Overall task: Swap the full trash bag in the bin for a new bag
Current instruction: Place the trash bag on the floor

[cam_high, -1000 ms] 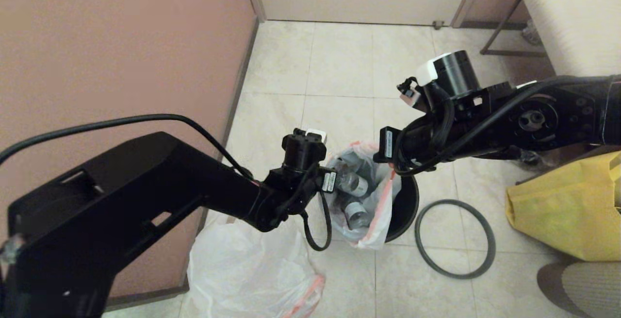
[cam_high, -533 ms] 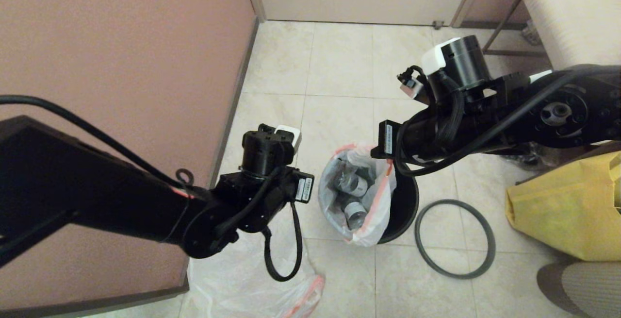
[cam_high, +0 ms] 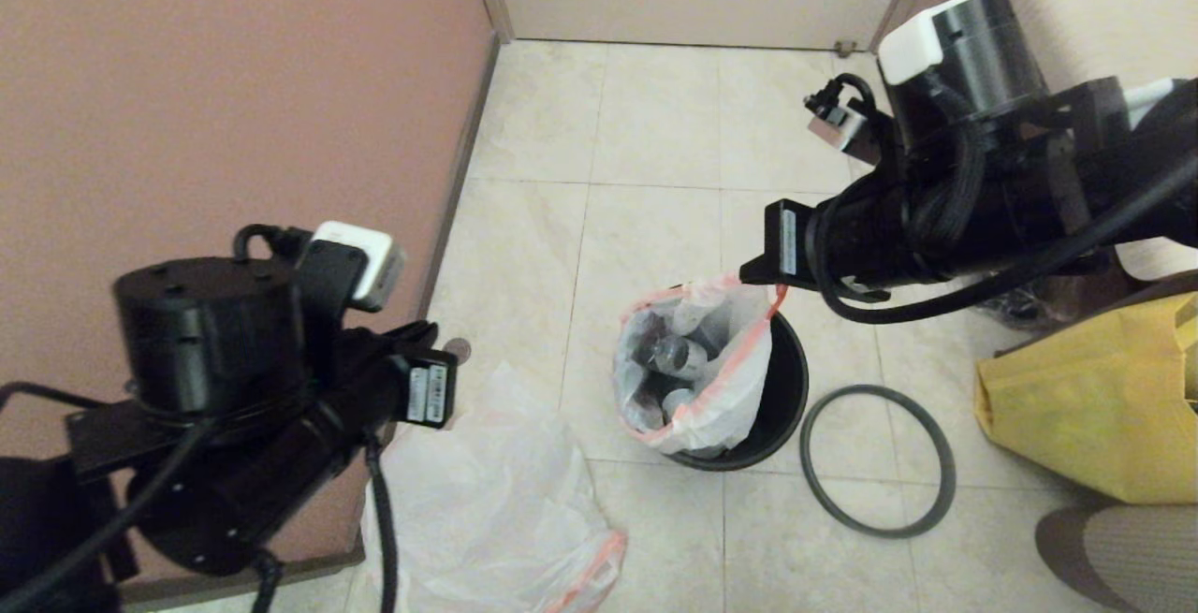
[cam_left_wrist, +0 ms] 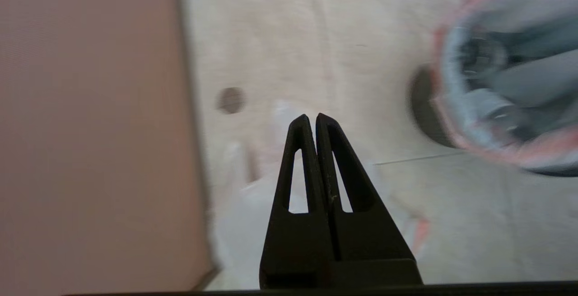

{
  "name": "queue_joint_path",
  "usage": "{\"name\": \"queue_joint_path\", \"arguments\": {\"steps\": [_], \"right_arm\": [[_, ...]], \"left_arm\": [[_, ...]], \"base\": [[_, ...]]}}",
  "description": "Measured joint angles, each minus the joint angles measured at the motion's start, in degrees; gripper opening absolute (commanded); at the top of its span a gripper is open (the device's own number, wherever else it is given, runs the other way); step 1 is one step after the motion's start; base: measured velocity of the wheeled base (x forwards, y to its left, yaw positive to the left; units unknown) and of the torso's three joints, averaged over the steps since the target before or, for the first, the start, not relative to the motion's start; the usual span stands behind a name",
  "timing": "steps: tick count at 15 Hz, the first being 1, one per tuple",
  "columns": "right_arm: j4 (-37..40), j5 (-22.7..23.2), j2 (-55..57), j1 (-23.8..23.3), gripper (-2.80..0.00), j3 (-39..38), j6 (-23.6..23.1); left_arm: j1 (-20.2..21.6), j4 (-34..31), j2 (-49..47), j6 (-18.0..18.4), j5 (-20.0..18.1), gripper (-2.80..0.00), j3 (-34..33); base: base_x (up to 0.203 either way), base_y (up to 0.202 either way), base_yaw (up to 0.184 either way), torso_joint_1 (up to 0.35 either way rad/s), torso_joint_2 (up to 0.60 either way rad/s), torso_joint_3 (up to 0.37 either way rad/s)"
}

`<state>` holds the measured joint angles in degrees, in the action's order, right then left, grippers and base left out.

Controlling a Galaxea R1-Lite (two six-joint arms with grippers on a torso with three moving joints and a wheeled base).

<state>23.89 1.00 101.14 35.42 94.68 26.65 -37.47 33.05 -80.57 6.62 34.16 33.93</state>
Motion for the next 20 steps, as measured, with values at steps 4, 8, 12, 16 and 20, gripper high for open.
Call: {"name": "queue_joint_path", "arguments": {"steps": [4,8,12,16,20], "right_arm": [[2.6,-4.7,-4.6,0.3,-2.80,3.0,-3.5],[8.8,-6.0,-7.6,-1.0,-2.80,12.5,-4.8],[8.9,-10.0,-9.8,-5.1,-2.80,18.3,-10.8],[2.2,-16.1,-11.9,-7.6,-2.80,18.7,-17.5],[-1.3,-18.3,-14.0,-11.3,-2.80,18.7,-21.0]], "left_arm": [[5.5,-0.1,12.0,0.8,0.7,-2.80,-7.1],[16.6,-0.1,21.5,0.8,0.6,-2.80,-10.4],[28.1,-0.1,30.0,0.6,0.7,-2.80,-14.7],[32.8,-1.3,39.7,0.2,0.5,-2.80,-22.0],[33.5,-2.7,48.2,-0.6,0.1,-2.80,-28.7]], "base": [[0.000,0.000,0.000,0.000,0.00,0.000],[0.000,0.000,0.000,0.000,0.00,0.000],[0.000,0.000,0.000,0.000,0.00,0.000],[0.000,0.000,0.000,0.000,0.00,0.000],[0.000,0.000,0.000,0.000,0.00,0.000]]}}
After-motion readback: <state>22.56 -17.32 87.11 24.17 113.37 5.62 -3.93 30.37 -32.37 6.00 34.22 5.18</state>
